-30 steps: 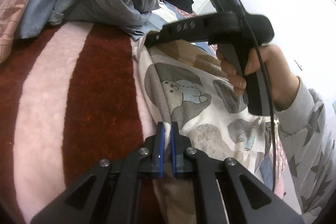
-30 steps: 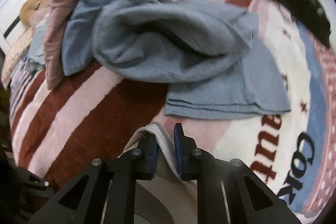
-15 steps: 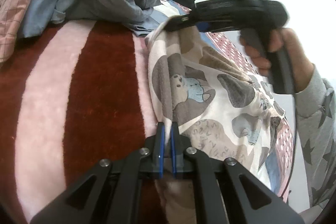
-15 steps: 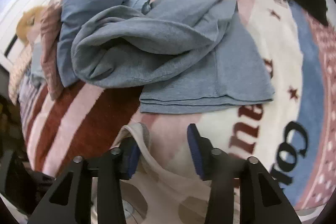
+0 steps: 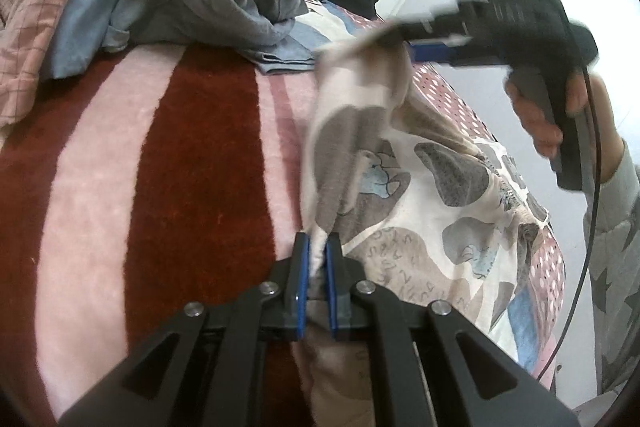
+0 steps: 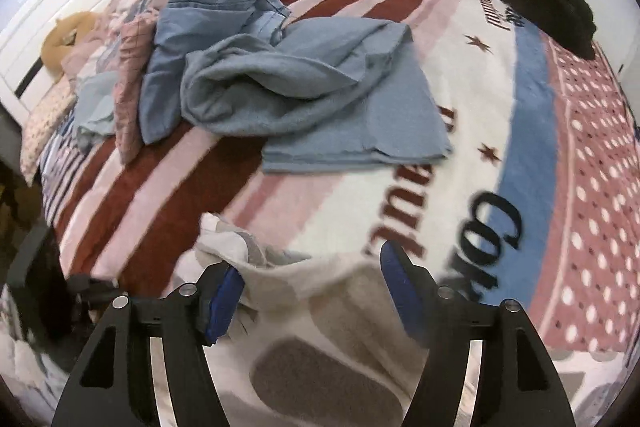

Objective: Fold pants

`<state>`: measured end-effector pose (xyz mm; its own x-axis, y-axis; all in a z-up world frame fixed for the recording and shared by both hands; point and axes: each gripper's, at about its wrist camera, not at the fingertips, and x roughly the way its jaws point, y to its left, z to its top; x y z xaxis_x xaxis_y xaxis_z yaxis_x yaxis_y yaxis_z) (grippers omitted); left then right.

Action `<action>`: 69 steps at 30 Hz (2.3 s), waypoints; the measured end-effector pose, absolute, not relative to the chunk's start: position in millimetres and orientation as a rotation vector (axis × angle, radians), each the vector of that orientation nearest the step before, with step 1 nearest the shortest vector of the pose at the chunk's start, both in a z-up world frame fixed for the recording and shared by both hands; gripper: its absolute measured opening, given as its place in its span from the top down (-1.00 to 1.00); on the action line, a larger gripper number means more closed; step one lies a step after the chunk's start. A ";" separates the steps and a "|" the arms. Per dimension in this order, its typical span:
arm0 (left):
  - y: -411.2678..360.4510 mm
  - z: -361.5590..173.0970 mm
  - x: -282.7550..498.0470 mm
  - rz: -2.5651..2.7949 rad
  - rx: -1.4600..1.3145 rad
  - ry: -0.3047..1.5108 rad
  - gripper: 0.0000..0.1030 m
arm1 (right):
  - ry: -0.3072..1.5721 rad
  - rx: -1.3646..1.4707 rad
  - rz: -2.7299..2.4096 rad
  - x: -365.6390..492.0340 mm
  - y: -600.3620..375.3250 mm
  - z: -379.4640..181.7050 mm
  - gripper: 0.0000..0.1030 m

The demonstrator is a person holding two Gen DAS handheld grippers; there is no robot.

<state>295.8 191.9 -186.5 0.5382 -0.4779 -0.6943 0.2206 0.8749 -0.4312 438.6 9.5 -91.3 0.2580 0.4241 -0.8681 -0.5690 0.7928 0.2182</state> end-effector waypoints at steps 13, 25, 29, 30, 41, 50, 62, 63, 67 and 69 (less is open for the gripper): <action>203.1 -184.0 292.4 -0.424 -0.368 0.896 0.85 | 1.145 -0.141 0.741 430.5 29.6 -77.1 -0.36; 196.2 -183.8 292.5 -0.418 -0.334 0.912 0.78 | 1.156 0.011 0.514 395.0 -137.8 -103.3 0.16; 195.3 -180.8 292.0 -0.396 -0.321 0.909 0.73 | 1.196 -0.002 0.427 403.9 -152.8 -139.2 0.17; 195.5 -178.0 290.3 -0.385 -0.313 0.902 0.67 | 1.196 0.009 0.409 406.9 -155.8 -146.0 0.19; 162.5 -115.8 243.1 -0.400 -0.228 0.732 0.05 | 0.994 0.278 0.366 301.5 -280.3 -75.0 -0.40; 72.0 -81.4 221.9 -0.420 -0.171 0.688 0.01 | 0.985 0.616 0.288 200.7 -395.1 -137.7 -0.46; 19.4 -76.2 217.4 -0.358 -0.178 0.713 -0.02 | 0.751 0.769 0.165 248.4 -431.5 -161.3 -0.07; 19.2 -77.2 218.3 -0.355 -0.178 0.717 -0.02 | 0.737 0.761 0.144 251.3 -430.5 -161.1 -0.04; 23.1 -78.6 220.2 -0.347 -0.179 0.723 -0.02 | 0.733 0.717 0.097 260.6 -427.8 -158.7 0.29; 28.4 -77.3 220.1 -0.339 -0.187 0.715 -0.02 | 0.739 0.678 0.072 263.1 -427.1 -155.5 0.67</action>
